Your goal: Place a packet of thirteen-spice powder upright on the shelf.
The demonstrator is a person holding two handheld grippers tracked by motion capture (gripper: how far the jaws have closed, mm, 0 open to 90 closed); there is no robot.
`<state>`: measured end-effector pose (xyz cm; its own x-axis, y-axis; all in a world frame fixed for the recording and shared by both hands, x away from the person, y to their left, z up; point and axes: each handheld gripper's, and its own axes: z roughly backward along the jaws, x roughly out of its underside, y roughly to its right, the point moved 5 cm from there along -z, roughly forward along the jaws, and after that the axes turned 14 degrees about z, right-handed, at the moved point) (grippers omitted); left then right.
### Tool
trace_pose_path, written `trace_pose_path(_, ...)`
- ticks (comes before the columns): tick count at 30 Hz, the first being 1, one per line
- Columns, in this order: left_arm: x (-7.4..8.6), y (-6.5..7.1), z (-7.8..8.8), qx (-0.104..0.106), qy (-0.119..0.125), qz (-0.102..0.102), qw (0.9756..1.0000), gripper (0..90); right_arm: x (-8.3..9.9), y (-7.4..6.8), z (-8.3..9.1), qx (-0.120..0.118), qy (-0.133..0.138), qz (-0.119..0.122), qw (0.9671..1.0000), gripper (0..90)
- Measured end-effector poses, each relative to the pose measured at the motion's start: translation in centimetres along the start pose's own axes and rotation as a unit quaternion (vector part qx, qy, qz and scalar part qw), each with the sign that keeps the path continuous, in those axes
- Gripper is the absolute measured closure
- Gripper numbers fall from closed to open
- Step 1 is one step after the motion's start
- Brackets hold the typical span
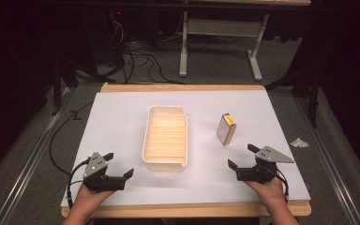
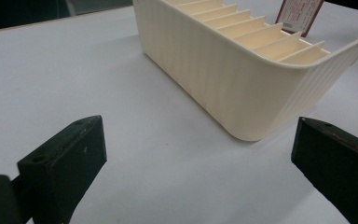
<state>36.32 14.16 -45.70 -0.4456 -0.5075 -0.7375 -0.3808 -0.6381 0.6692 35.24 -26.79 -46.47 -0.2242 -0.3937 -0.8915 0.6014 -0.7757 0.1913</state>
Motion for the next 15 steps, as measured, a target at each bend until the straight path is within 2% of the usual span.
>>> trace_pose_path(2,-0.04,-0.06,-0.01,0.000,0.001,0.001,1.0000,3.5,0.08,-0.07,-0.15,-0.003,-0.003,0.008,1.0000,0.2)
trace_pose_path(6,-0.18,-0.28,-0.09,-0.004,0.003,0.005,1.0000,3.6,0.05,-0.10,-0.09,-0.005,0.000,0.004,1.0000,0.2)
trace_pose_path(15,0.01,-0.28,-0.14,-0.005,0.000,0.006,1.0000,3.5,-0.03,-0.39,-0.29,-0.012,0.000,0.010,0.9999,0.0)
